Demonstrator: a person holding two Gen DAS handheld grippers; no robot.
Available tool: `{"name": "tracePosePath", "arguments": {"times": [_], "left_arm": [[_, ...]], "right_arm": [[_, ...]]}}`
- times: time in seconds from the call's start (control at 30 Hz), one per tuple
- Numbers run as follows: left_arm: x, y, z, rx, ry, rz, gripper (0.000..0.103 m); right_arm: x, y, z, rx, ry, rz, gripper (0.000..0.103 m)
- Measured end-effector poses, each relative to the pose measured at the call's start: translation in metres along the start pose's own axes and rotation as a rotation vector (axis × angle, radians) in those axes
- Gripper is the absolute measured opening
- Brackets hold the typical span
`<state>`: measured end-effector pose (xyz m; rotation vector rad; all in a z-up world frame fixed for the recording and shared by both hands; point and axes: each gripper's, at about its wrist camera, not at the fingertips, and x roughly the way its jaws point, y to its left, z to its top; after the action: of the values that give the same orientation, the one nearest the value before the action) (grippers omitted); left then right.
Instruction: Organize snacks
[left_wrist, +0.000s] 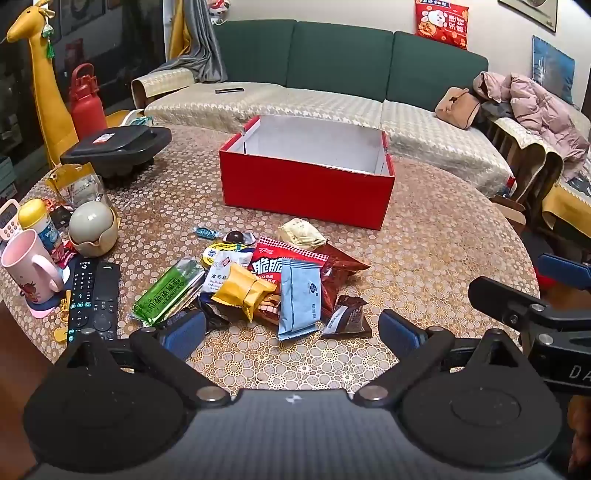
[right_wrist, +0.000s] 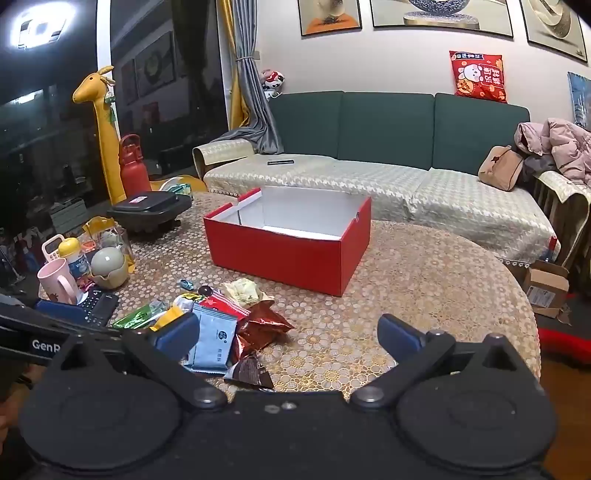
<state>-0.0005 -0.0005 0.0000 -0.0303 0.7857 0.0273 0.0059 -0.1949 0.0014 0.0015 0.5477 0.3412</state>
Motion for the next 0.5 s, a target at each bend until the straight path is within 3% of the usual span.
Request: {"name": "tracePosePath", "arguments": {"times": [0.5], "left_arm": [[-0.0033,0.0005,0.0025,0.0,-0.02,-0.011,0.101]], "right_arm": [[0.0025,0.0013,0.0,0.001,0.005,0.0,0.103]]}}
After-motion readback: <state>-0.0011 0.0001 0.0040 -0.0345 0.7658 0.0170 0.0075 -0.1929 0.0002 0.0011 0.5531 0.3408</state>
